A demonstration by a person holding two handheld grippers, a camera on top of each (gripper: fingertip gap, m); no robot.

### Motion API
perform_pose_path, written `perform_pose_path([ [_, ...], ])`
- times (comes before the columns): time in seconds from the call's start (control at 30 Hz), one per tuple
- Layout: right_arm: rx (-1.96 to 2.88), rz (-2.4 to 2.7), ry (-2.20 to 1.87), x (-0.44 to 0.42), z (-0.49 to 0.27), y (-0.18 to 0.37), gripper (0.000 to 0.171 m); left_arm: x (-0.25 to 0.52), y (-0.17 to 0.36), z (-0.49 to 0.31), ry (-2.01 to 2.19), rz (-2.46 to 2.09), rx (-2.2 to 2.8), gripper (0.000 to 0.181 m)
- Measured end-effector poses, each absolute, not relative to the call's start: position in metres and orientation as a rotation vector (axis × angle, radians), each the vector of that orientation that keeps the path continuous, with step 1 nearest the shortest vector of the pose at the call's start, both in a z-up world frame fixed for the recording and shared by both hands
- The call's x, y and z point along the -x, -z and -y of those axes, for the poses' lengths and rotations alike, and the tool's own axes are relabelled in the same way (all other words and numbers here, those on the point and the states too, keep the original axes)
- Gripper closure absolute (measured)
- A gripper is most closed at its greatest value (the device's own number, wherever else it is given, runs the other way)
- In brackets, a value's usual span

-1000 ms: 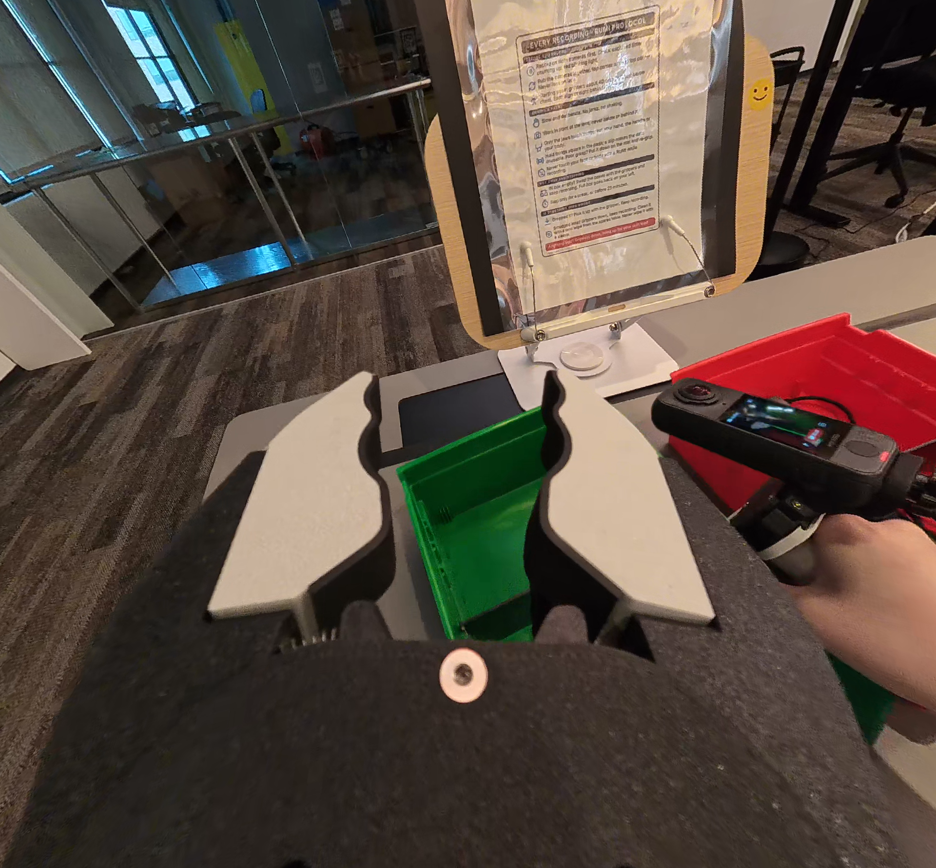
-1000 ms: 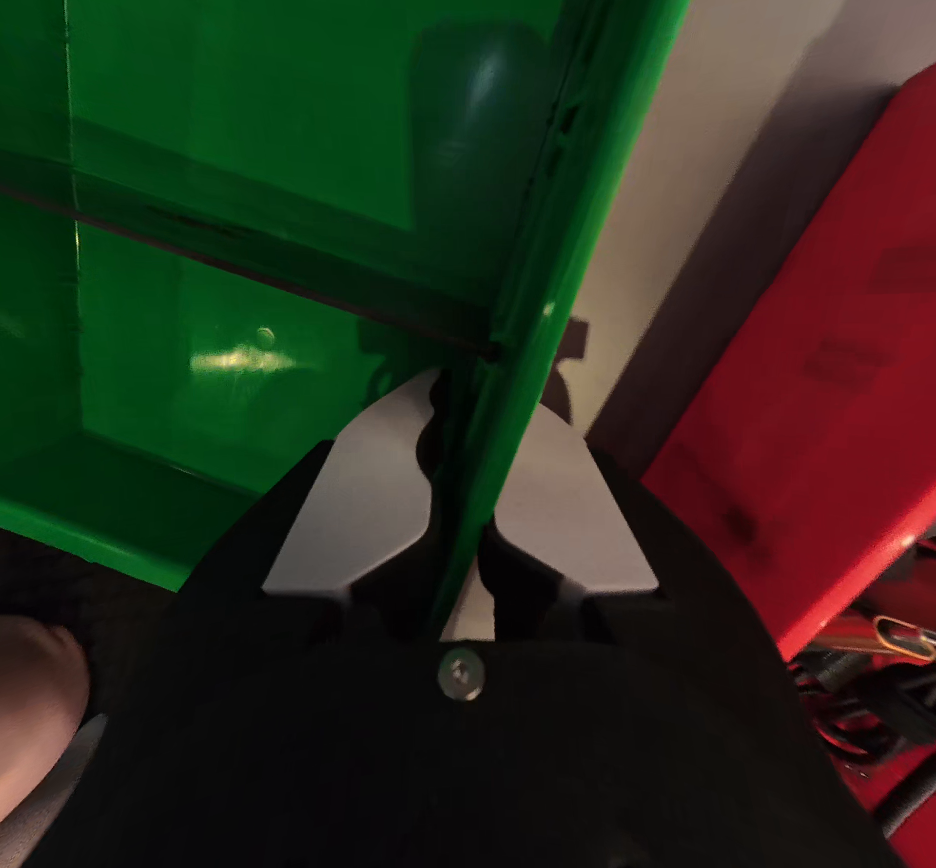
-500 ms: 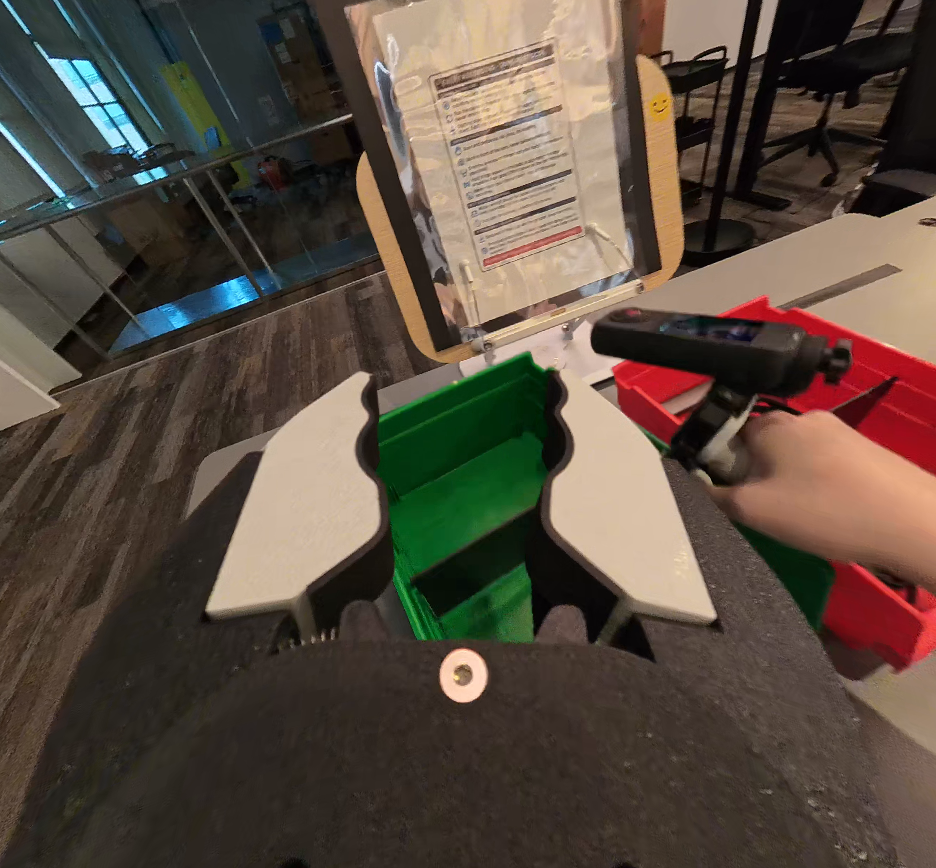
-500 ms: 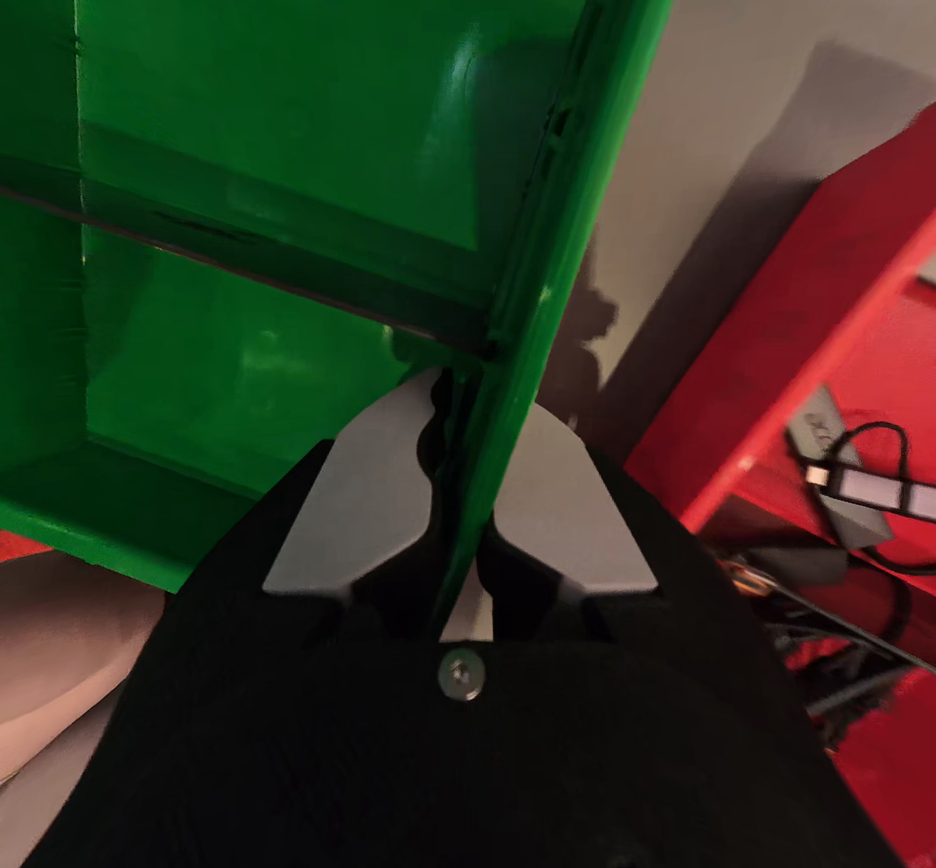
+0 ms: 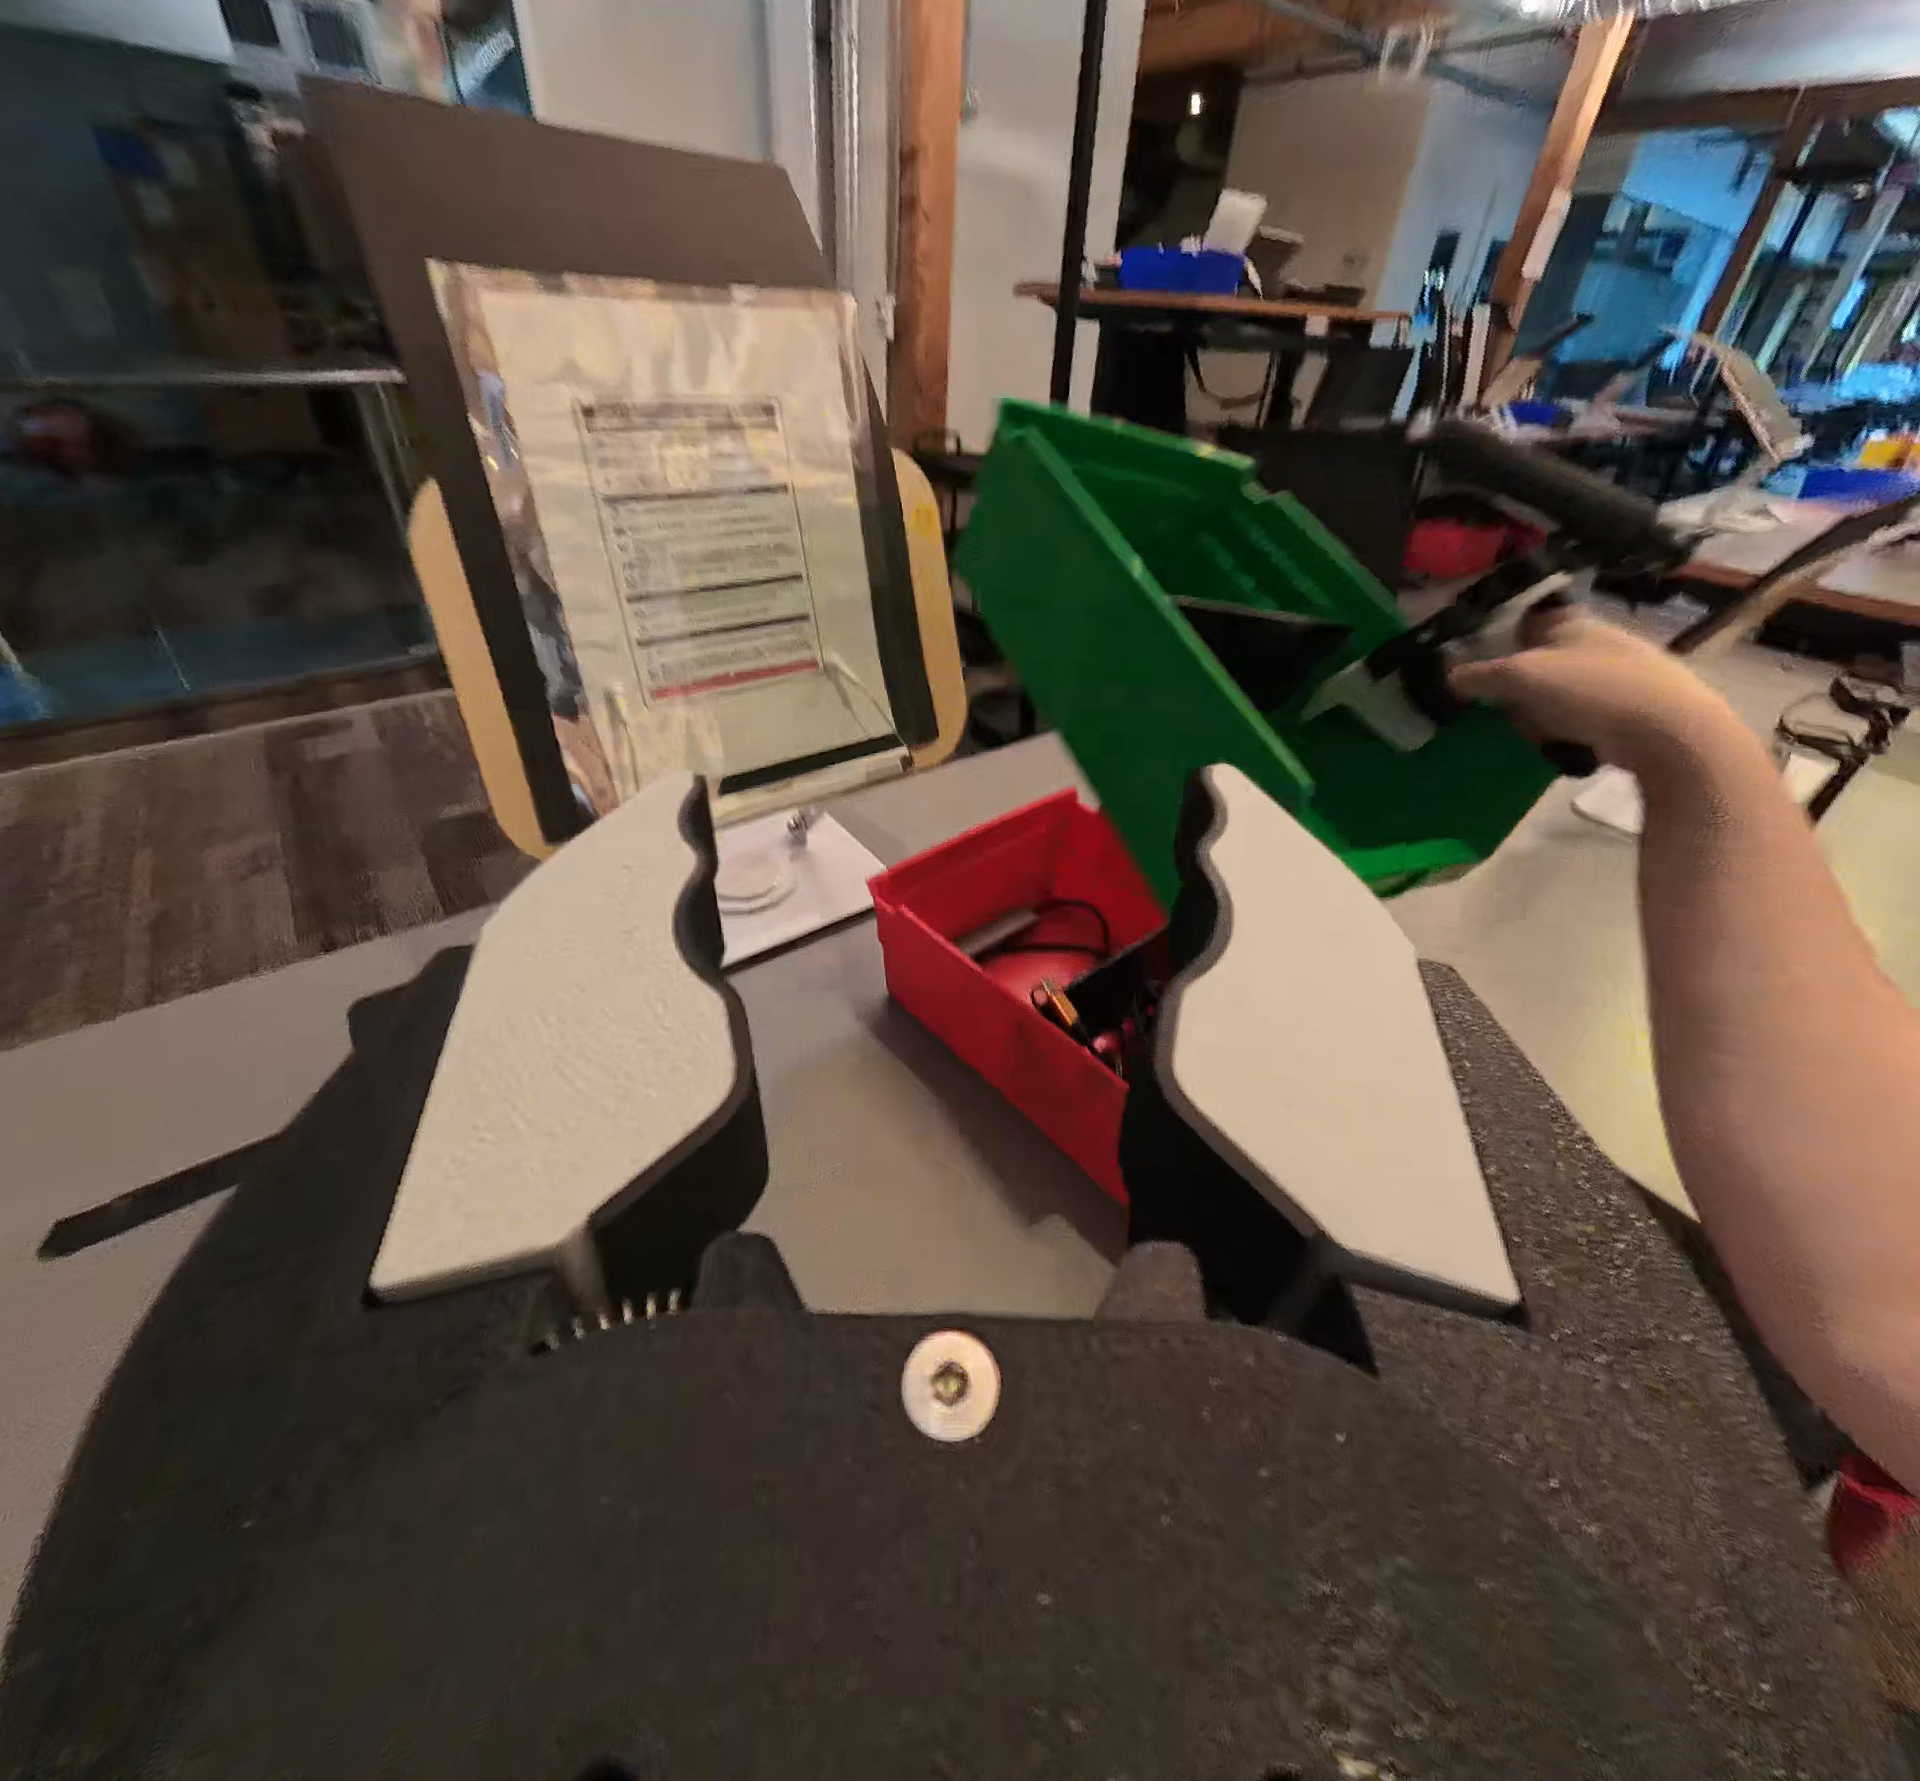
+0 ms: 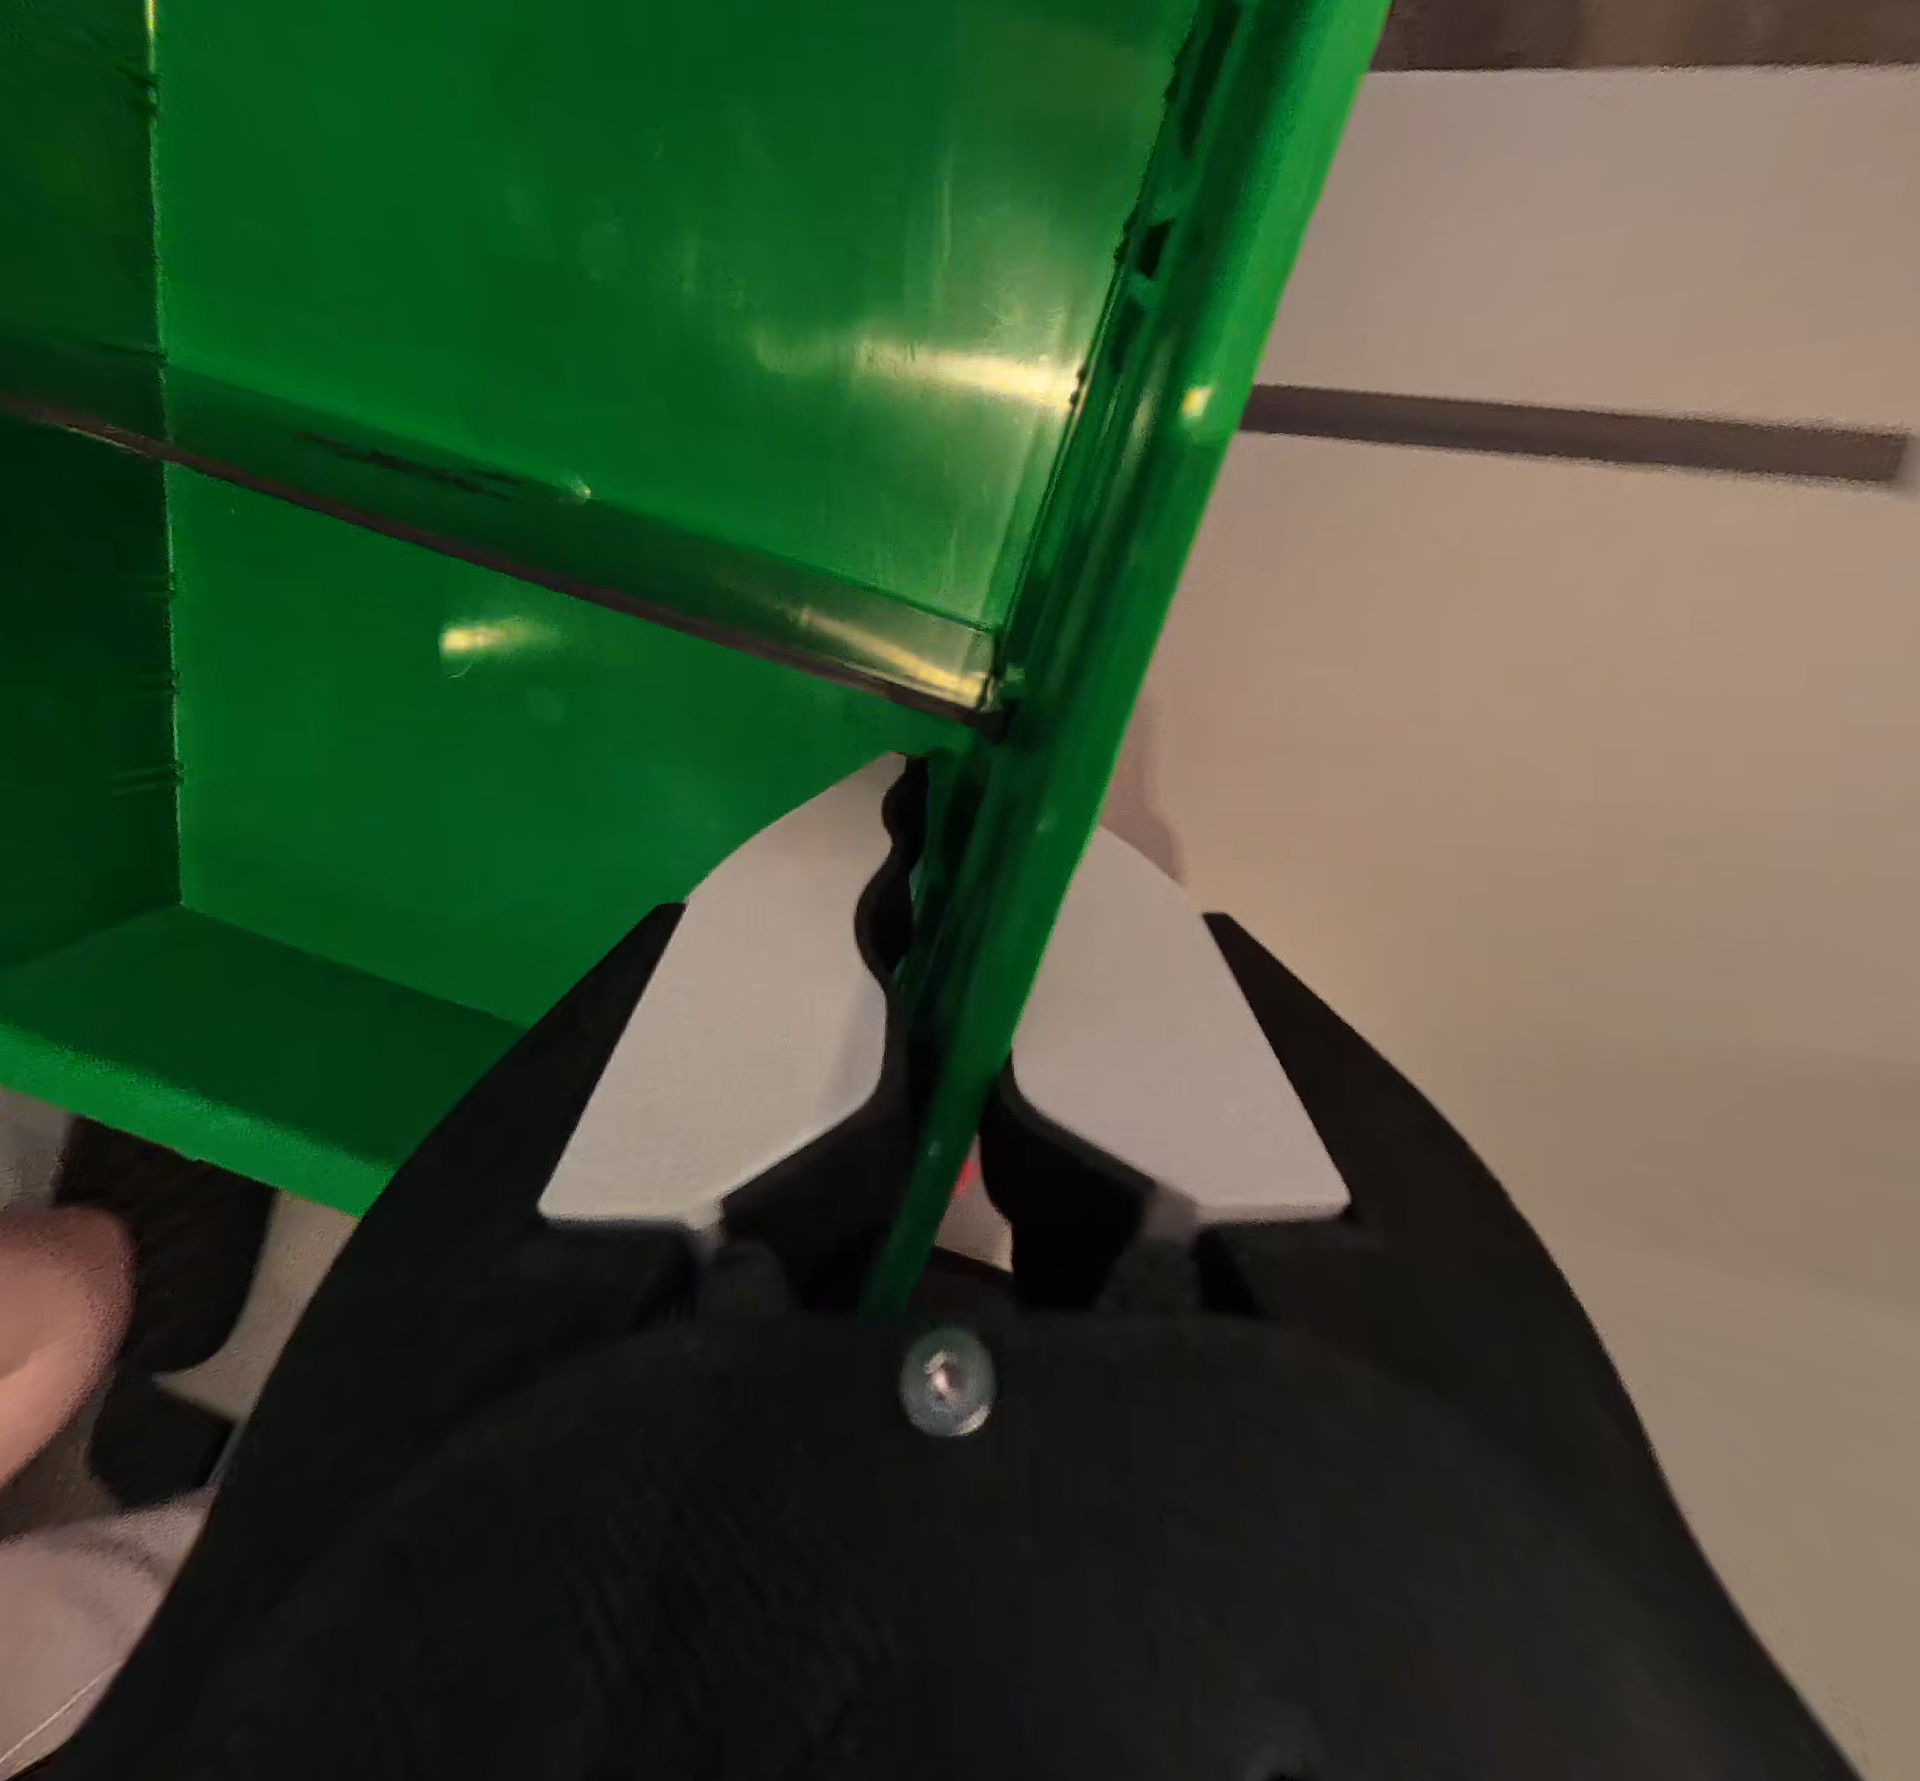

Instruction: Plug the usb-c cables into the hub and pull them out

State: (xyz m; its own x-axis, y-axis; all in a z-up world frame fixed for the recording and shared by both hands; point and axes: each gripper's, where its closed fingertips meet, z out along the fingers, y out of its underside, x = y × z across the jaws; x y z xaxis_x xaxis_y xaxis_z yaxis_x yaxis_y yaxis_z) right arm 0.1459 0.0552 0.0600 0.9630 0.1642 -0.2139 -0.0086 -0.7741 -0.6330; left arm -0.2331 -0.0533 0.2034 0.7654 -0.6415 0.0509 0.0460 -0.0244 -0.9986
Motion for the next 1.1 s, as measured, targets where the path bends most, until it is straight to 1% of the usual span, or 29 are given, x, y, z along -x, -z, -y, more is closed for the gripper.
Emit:
perform_pose_path([
  [0.1,2.416,-0.111,-0.268,-0.229,-0.022,-0.036,0.160,0.204,-0.173,0.027,0.563,-0.566,1.648,0.097],
  [0.17,2.425,-0.246,-0.242,-0.272,-0.001,-0.014,0.161,0.177,-0.136,0.004,0.521,-0.634,1.806,0.106],
  [0.23,2.435,-0.356,-0.214,-0.304,0.016,0.009,0.160,0.145,-0.096,-0.019,0.506,-0.707,1.941,0.108],
  [0.33,2.453,-0.413,-0.193,-0.333,0.030,0.041,0.160,0.114,-0.034,-0.056,0.466,-0.743,2.112,0.109],
  [0.4,2.452,-0.427,-0.309,-0.340,0.027,0.057,0.161,0.101,0.003,-0.070,0.507,-0.751,2.227,0.110],
  [0.5,2.432,-0.421,-0.374,-0.350,0.025,0.072,0.160,0.084,0.039,-0.076,0.639,-0.751,2.353,0.112],
  [0.57,2.443,-0.426,-0.343,-0.362,0.033,0.078,0.160,0.078,0.051,-0.077,0.666,-0.759,2.394,0.114],
  [0.67,2.500,-0.406,-0.213,-0.380,0.049,0.087,0.160,0.076,0.065,-0.080,0.588,-0.788,2.438,0.118],
  [0.77,2.578,-0.353,-0.154,-0.384,0.059,0.101,0.160,0.074,0.080,-0.078,0.523,-0.868,2.496,0.128],
  [0.8,2.601,-0.323,-0.163,-0.381,0.058,0.107,0.160,0.069,0.080,-0.074,0.570,-0.896,2.505,0.141],
  [0.83,2.622,-0.288,-0.175,-0.377,0.057,0.112,0.160,0.064,0.080,-0.067,0.642,-0.936,2.513,0.161],
  [0.97,2.717,-0.153,-0.197,-0.359,0.050,0.125,0.159,0.076,0.080,-0.065,0.580,-1.017,2.536,0.163],
  [1.1,2.827,-0.060,-0.242,-0.334,0.038,0.137,0.159,0.122,0.079,-0.074,0.556,-0.933,2.614,0.168],
])
